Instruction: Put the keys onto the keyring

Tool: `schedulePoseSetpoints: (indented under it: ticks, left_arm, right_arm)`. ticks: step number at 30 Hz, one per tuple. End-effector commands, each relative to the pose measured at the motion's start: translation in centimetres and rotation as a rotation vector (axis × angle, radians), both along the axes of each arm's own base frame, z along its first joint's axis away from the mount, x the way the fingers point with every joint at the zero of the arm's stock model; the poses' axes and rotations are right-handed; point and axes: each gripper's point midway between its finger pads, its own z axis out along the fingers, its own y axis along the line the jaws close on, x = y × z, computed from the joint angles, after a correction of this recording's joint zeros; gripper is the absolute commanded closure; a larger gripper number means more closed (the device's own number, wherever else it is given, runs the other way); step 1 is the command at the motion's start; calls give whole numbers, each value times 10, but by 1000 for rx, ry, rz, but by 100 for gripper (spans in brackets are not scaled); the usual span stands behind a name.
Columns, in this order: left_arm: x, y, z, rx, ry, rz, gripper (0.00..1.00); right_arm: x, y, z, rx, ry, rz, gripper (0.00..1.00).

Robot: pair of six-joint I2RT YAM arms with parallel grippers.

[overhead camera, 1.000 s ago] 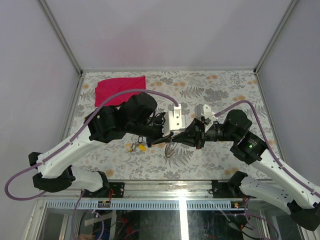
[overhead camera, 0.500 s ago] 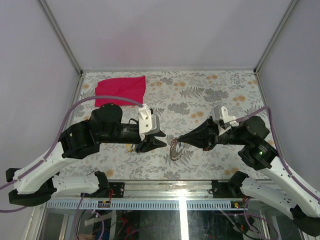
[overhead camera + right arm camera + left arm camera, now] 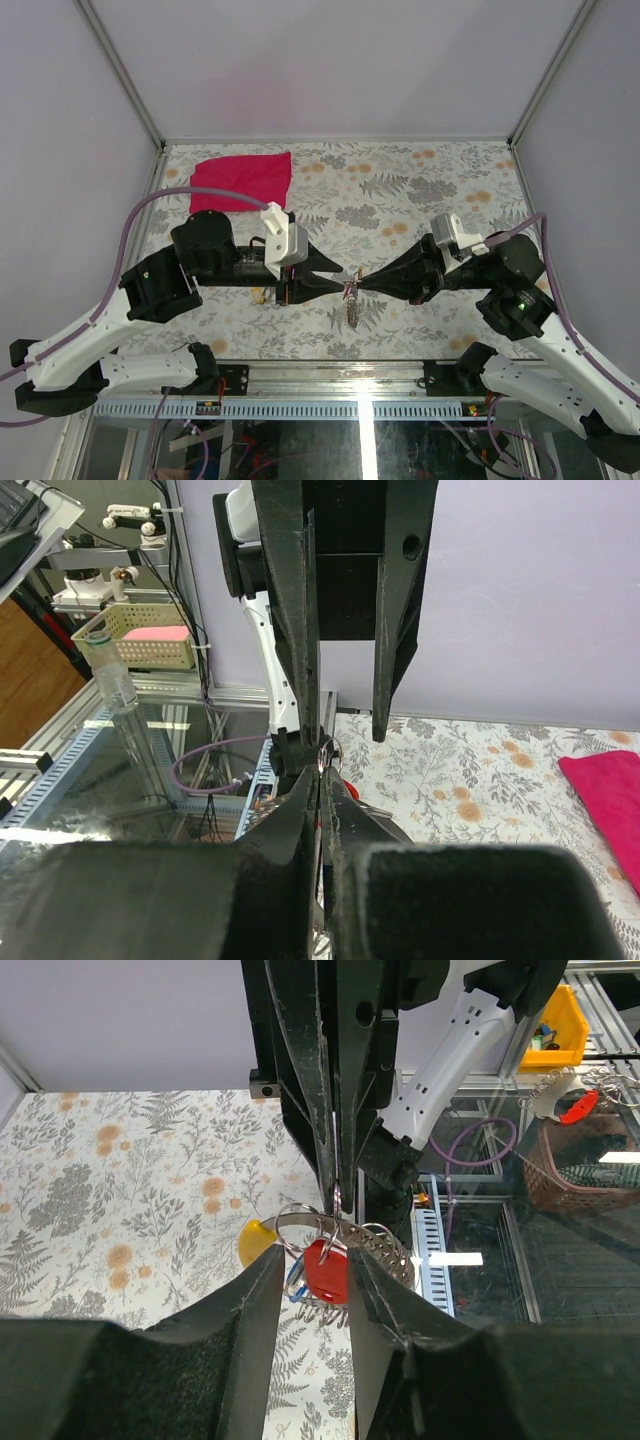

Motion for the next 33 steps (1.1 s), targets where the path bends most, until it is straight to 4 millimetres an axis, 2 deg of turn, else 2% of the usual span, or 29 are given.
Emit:
schedulePoseSetpoints:
  ticks: [1,9,17,33]
  left_arm:
    - [-8,-4,20,-74,-29,-50,68]
    - [-10,-7,20,-66,-31,-76,76]
    - [-11,-10,17,-51,-29,-88,99]
    - [-7,-13,17,-72,-14,-69,100]
  right_arm:
    - [-11,-5,27,73,-65,37,100]
    - [-13,-6,30,85,-68,38,100]
    - [-14,-9,37,113,-78,27,100]
    - [-14,-20,59,269,-74,-16,100]
